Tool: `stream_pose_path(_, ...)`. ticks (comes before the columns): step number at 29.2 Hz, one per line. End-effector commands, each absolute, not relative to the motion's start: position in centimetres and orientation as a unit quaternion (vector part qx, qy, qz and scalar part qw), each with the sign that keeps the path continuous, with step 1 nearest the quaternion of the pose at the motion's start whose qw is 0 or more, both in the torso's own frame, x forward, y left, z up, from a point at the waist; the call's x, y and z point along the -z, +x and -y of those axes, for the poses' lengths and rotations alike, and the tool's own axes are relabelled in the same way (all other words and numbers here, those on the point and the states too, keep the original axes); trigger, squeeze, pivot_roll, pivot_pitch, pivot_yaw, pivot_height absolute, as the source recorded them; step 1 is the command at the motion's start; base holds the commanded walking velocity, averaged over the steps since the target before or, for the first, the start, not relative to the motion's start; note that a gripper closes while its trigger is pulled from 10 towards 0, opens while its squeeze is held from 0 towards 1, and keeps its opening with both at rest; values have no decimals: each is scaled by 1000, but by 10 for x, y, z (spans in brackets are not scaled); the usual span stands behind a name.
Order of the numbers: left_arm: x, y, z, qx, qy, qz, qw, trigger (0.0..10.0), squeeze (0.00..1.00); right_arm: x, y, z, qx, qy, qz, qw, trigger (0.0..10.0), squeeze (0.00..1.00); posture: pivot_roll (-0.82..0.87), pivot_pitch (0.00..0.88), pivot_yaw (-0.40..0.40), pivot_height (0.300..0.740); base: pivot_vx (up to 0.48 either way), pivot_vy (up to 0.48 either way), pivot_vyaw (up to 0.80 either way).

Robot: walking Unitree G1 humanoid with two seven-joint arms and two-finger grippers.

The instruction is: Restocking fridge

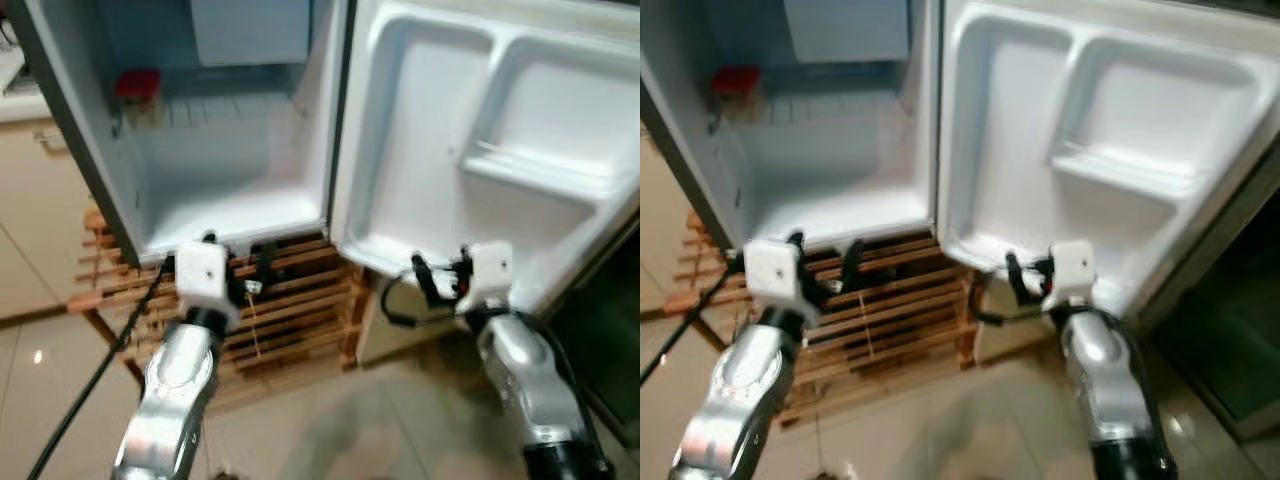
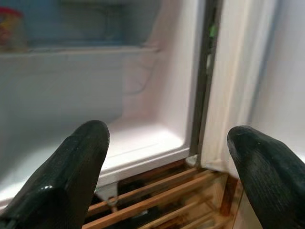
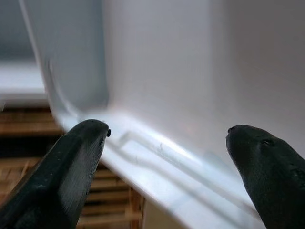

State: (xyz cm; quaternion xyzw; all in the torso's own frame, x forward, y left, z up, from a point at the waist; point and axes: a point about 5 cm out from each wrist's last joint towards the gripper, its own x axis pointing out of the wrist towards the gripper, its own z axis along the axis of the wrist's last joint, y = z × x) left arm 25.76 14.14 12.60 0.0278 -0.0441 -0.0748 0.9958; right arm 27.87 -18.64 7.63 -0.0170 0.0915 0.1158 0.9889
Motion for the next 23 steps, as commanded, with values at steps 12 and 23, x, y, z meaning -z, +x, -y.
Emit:
stream_pose_path(12, -126, 267, -144, 67, 55, 46, 995, 10000, 0, 27, 209, 259, -35, -124, -366, 922, 10000, 0, -23, 0, -45, 740, -176, -261, 0)
stream_pose_path(23, -124, 273, -144, 70, 48, 40, 996, 10000, 0, -46, 271, 311, 226, -283, -202, 910, 10000, 0, -17, 0, -37, 740, -27, -34, 0)
